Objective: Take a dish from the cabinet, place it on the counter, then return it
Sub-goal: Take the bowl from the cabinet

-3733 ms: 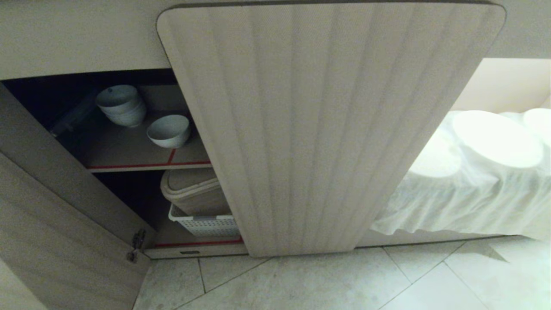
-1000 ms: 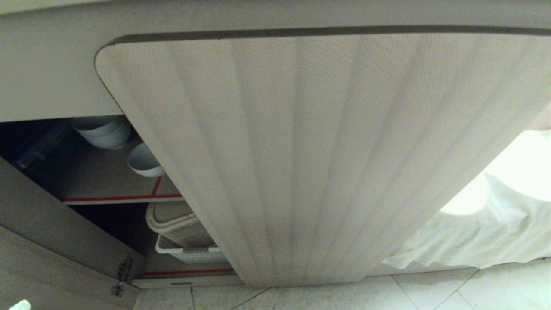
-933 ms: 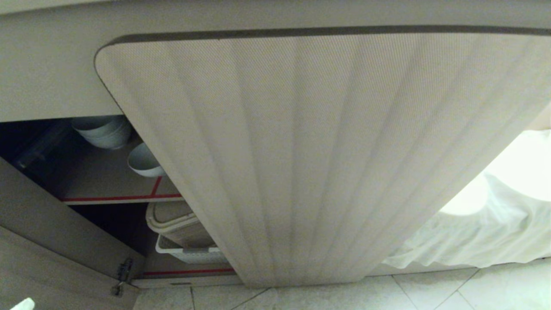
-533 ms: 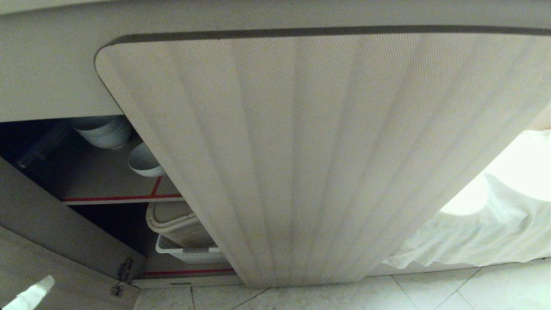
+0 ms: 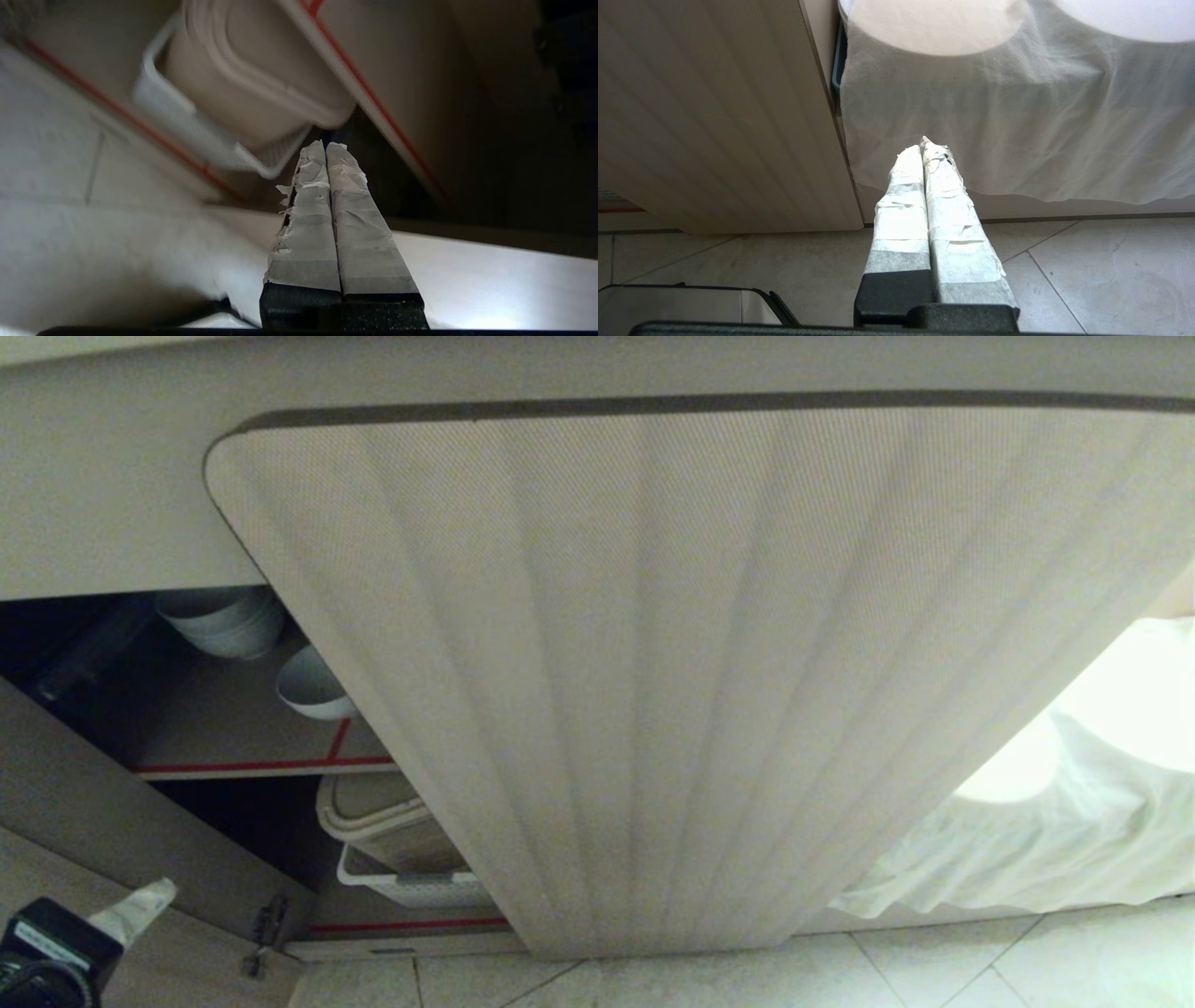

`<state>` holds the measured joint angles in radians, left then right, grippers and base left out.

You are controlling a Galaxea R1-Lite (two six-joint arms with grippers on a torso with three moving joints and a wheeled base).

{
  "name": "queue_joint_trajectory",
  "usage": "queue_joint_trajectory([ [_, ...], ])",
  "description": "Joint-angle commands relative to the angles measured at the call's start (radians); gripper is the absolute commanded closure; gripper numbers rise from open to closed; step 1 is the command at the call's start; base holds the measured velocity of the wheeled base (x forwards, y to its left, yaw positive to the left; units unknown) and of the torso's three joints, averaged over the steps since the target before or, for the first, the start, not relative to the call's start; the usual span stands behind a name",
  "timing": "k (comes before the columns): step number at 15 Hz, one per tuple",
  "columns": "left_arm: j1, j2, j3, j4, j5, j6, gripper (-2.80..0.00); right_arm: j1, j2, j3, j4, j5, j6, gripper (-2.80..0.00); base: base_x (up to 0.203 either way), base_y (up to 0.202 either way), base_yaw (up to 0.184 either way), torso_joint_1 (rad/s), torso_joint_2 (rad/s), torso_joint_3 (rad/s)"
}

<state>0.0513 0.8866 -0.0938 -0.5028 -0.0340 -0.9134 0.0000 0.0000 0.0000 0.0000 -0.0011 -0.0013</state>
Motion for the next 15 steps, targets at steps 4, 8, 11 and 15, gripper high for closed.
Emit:
queue_joint_trajectory([
  [4, 0.001, 0.082, -0.001, -0.004, -0.085, -0.019, 0.00, 0.000, 0.000, 0.000, 0.000, 0.000, 0.000, 0.00, 0.000, 0.000, 0.000, 0.000, 0.00, 0.000],
  [8, 0.006, 0.233, -0.009, -0.119, -0.088, -0.065, 0.00, 0.000, 0.000, 0.000, 0.000, 0.001, 0.000, 0.00, 0.000, 0.000, 0.000, 0.000, 0.00, 0.000],
  [11, 0.007, 0.272, -0.030, -0.163, -0.090, -0.104, 0.00, 0.000, 0.000, 0.000, 0.000, 0.000, 0.000, 0.00, 0.000, 0.000, 0.000, 0.000, 0.00, 0.000],
  [15, 0.007, 0.271, -0.041, -0.186, -0.119, -0.163, 0.00, 0.000, 0.000, 0.000, 0.000, 0.000, 0.000, 0.00, 0.000, 0.000, 0.000, 0.000, 0.00, 0.000],
])
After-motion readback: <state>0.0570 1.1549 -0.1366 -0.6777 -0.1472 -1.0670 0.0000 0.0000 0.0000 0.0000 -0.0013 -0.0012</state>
